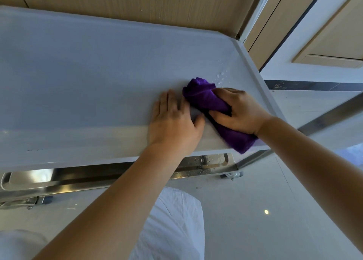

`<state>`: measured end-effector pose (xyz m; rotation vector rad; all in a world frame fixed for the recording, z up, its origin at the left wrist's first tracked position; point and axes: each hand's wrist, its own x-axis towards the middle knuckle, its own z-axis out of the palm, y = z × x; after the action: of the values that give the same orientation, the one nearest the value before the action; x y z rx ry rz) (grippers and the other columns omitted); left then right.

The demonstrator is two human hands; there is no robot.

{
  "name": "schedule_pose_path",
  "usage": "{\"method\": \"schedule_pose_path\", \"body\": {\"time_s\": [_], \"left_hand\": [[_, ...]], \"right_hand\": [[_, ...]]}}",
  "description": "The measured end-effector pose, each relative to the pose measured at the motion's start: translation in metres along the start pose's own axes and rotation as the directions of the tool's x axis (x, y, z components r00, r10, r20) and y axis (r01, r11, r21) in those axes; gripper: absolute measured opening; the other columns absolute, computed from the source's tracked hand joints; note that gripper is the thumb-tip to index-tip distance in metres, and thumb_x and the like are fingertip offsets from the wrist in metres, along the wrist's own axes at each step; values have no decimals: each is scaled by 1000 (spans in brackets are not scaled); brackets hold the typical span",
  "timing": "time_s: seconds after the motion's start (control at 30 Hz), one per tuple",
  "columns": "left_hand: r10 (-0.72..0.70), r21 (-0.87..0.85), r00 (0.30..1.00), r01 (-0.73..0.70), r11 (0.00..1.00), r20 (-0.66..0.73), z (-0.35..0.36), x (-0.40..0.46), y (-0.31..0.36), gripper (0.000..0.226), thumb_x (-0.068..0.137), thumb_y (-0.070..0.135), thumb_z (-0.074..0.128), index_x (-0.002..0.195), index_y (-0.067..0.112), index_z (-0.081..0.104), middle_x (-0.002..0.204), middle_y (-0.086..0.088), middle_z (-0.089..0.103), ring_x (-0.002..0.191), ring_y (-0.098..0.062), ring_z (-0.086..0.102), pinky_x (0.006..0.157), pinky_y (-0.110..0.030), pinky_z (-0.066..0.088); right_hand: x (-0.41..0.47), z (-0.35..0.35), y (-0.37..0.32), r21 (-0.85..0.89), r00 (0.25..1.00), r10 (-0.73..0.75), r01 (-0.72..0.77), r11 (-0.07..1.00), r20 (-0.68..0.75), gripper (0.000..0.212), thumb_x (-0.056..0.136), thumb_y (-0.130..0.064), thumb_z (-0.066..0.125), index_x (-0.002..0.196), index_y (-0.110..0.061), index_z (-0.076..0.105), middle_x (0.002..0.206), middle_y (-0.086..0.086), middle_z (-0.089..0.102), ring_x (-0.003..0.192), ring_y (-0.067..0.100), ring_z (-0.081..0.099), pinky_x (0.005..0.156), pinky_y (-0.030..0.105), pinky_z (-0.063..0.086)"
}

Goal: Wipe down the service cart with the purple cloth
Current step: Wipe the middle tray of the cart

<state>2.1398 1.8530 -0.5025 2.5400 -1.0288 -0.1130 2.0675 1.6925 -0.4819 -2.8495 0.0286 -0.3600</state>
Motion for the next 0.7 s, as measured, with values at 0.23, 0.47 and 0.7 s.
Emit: {"method": "schedule_pose_path", "body": {"time_s": [0.23,0.47,0.7], "left_hand": [[-8,74,998,3,997,68,-1,-3,2,67,96,50,22,149,12,6,156,-18,0,144,-28,-4,116,-37,-2],[-39,101,989,24,995,144,-4,-4,2,69,96,52,14,149,11,-6,156,-15,-12,143,-25,-13,115,-35,-9],[-48,118,986,29,993,162,-8,-2,2,69,96,52,13,148,12,-9,155,-14,-14,143,-24,-14,113,-33,-11]], "right_hand": [[51,-2,32,-118,994,101,-95,988,38,53,79,-51,40,97,-3,55,73,12,58,63,24,47,65,25,32],[98,4,55,-106,948,315,-308,945,52,39,93,-35,50,121,-9,48,87,9,53,77,26,49,69,30,37],[141,9,75,-48,866,500,-500,865,-8,47,91,-36,48,131,-11,41,111,18,57,95,32,54,73,32,37]]}}
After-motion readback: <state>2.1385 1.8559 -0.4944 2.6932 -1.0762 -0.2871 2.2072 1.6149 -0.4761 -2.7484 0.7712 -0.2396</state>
